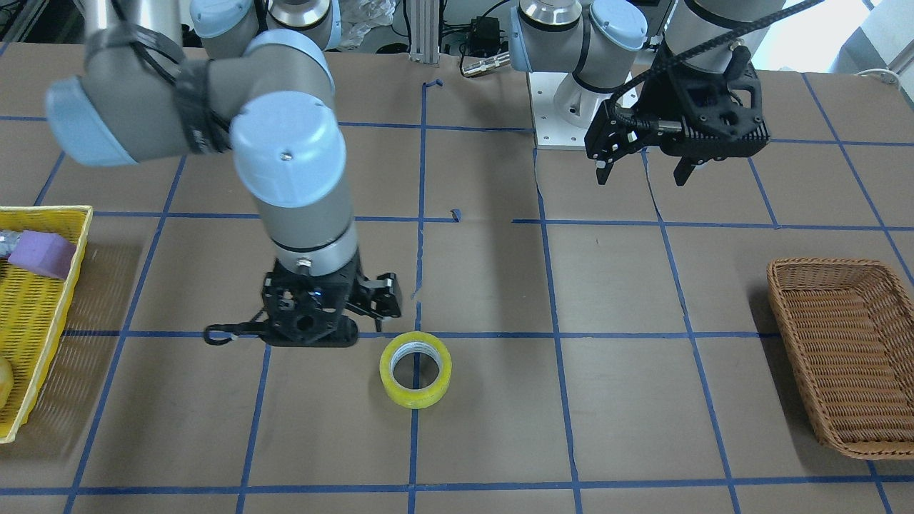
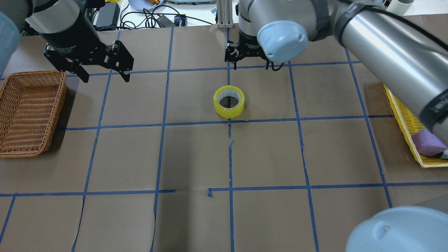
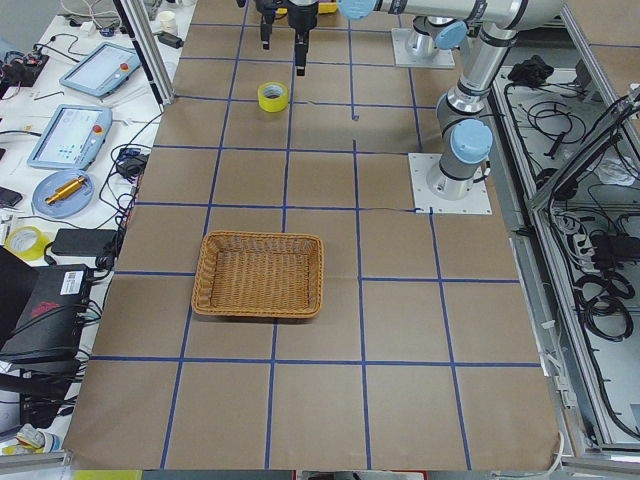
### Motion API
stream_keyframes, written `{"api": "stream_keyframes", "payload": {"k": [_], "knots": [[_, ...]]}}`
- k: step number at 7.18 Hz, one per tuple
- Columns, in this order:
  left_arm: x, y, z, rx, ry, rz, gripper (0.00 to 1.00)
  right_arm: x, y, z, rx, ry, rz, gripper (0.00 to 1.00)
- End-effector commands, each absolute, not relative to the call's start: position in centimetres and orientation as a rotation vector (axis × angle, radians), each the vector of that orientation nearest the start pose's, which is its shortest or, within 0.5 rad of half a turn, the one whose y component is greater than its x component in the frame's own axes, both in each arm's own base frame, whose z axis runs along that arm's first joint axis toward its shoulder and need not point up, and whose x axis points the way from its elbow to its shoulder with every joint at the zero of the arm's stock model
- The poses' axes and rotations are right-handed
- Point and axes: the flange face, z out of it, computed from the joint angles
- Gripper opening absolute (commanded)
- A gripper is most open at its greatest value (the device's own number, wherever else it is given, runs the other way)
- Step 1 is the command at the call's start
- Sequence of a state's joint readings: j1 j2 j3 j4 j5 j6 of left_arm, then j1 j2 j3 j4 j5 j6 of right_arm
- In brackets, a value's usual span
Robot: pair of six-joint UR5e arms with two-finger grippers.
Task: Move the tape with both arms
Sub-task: 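Raise the right gripper away while the left gripper moves toward the tape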
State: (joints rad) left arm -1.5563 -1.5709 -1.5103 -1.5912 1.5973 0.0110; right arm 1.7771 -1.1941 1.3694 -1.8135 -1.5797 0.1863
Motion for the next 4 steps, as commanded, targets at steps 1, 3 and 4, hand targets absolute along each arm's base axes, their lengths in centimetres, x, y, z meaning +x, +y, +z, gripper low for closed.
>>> {"api": "stream_keyframes", "payload": {"k": [1, 3, 4], "knots": [[-14.5, -51.4, 50.2, -0.029, 3.134, -0.104, 1.00, 18.5, -56.0, 45.4, -0.251, 3.144, 0.036, 1.00], [-21.3, -54.9, 45.2, -0.033, 3.234, -0.156, 1.00, 16.5, -51.9, 48.3, -0.197, 3.147, 0.164, 1.00], [-24.0, -56.2, 41.8, 0.019, 3.236, -0.145, 1.00, 16.5, -51.7, 48.3, -0.195, 3.164, 0.165, 1.00]]}}
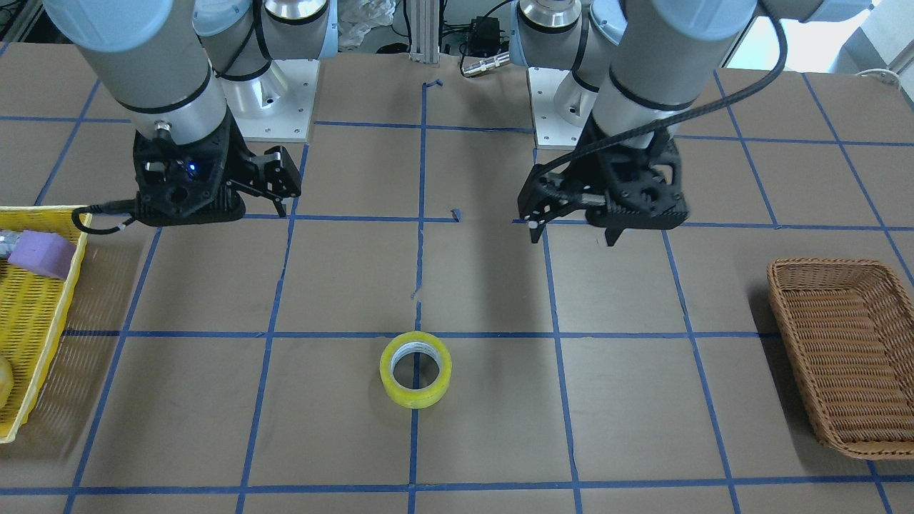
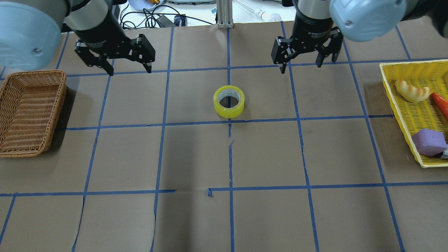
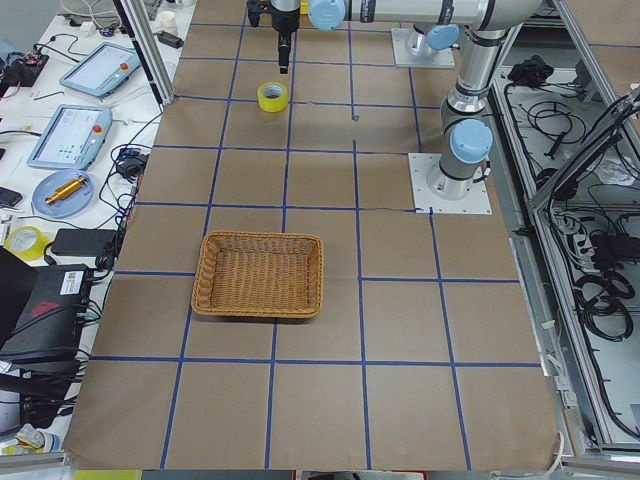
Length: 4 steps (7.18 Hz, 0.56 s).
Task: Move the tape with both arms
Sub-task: 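Raise the right gripper away while the left gripper moves toward the tape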
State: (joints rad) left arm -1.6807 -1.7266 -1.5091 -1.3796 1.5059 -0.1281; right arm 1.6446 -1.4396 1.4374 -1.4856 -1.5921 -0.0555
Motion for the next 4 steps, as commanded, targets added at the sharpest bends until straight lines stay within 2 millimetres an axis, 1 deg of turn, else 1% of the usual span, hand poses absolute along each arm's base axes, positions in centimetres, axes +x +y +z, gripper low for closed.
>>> {"api": "stream_keyframes", "payload": {"k": [1, 2, 3, 4], "knots": [[-24.8, -58.3, 37.5, -0.023, 3.236, -0.125, 1.00, 16.5, -51.6, 48.4, -0.201, 3.171, 0.173, 1.00], [-26.0, -59.8, 34.1, -0.061, 3.244, -0.156, 1.00, 16.4, -51.6, 48.4, -0.195, 3.165, 0.175, 1.00], [-27.5, -60.8, 31.2, -0.041, 3.247, -0.183, 1.00, 15.8, -51.9, 48.4, -0.196, 3.171, 0.164, 1.00], [-28.3, -61.6, 28.2, -0.026, 3.250, -0.175, 1.00, 15.3, -52.1, 48.7, -0.181, 3.173, 0.152, 1.00]]}}
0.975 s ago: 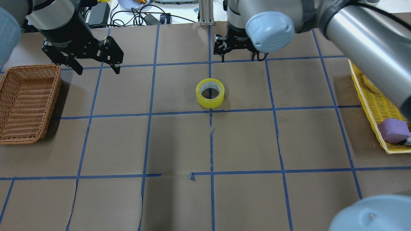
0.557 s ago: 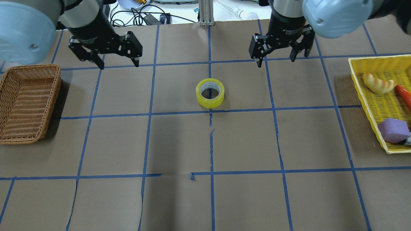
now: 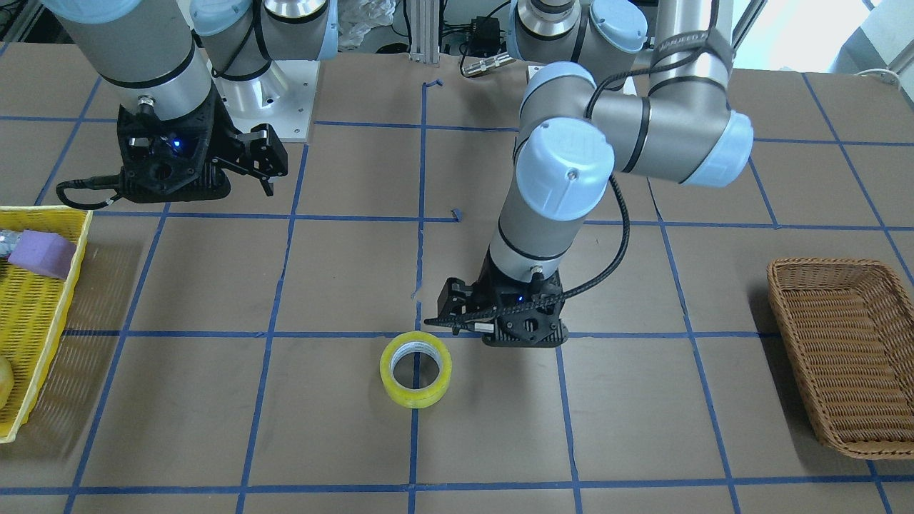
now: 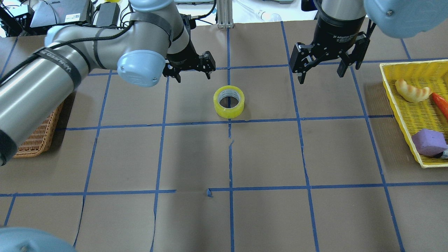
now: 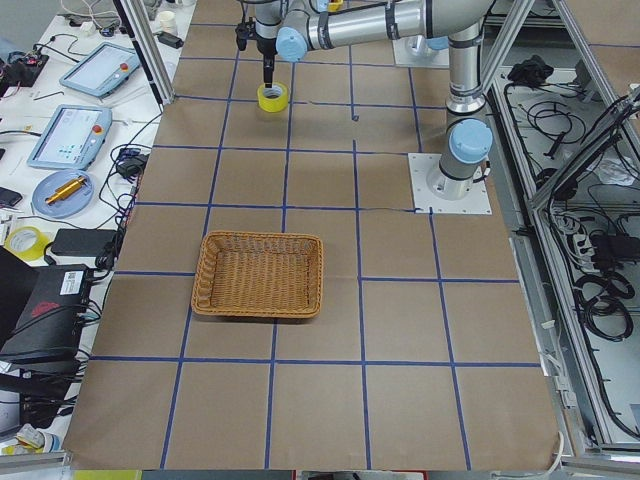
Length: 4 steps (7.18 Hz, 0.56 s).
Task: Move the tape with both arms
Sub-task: 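Raise the right gripper away while the left gripper moves toward the tape, then lower the left gripper onto the tape roll and grasp it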
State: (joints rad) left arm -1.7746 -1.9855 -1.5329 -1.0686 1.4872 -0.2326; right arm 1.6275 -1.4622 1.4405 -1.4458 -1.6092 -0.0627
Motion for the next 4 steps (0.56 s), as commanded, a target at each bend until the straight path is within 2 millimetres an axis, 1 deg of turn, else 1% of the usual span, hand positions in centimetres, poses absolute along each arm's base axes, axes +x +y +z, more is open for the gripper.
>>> {"api": "stream_keyframes", "payload": {"k": [1, 2, 3, 4], "knots": [[-29.0, -61.8, 25.7, -0.024, 3.255, -0.134, 1.00, 15.3, -51.6, 49.2, -0.162, 3.175, 0.147, 1.00], [-29.9, -61.2, 23.0, 0.003, 3.249, -0.077, 1.00, 15.3, -51.4, 49.6, -0.161, 3.175, 0.127, 1.00], [-30.4, -61.8, 22.0, -0.007, 3.263, -0.178, 1.00, 15.2, -51.5, 49.7, -0.158, 3.177, 0.110, 1.00], [-30.5, -62.1, 21.8, -0.079, 3.271, -0.213, 1.00, 14.4, -51.8, 49.7, -0.132, 3.177, 0.111, 1.00]]}}
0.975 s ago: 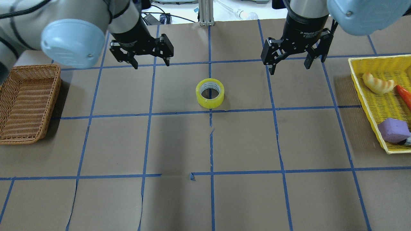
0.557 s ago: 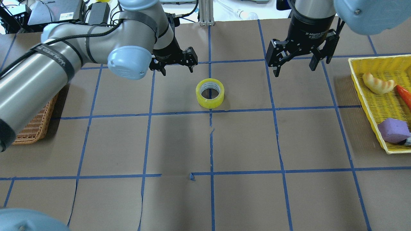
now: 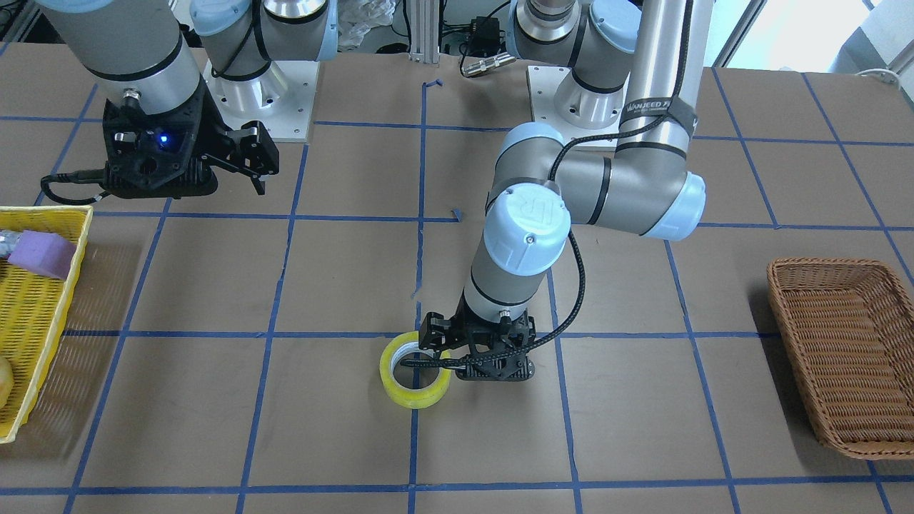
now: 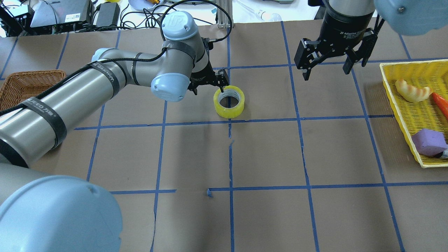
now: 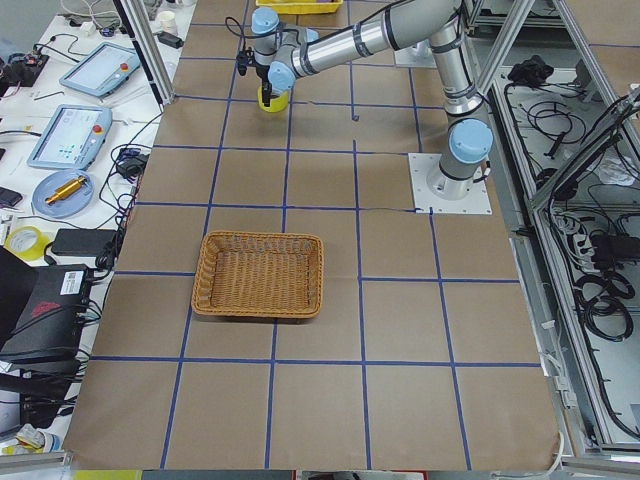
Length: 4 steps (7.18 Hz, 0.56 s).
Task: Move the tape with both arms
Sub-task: 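Lower the left gripper onto the tape roll and grasp it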
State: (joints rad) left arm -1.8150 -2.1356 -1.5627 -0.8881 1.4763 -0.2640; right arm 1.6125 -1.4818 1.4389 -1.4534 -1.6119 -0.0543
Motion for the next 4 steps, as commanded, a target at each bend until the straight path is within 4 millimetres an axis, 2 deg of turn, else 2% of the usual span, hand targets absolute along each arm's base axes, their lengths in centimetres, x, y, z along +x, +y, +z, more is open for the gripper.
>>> {"api": "stream_keyframes", "payload": {"k": [1, 2, 3, 4], "knots": [[-30.6, -61.6, 20.1, -0.092, 3.271, -0.149, 0.83, 13.9, -51.9, 49.9, -0.116, 3.162, 0.110, 1.00], [-30.7, -60.8, 18.7, -0.077, 3.290, -0.110, 0.66, 13.9, -51.5, 50.2, -0.115, 3.162, 0.110, 1.00], [-30.7, -60.5, 18.1, -0.081, 3.293, -0.088, 0.65, 13.8, -51.5, 50.3, -0.118, 3.162, 0.103, 1.00], [-30.7, -60.6, 18.4, -0.077, 3.295, -0.100, 0.28, 13.8, -51.4, 50.4, -0.120, 3.162, 0.108, 1.00]]}}
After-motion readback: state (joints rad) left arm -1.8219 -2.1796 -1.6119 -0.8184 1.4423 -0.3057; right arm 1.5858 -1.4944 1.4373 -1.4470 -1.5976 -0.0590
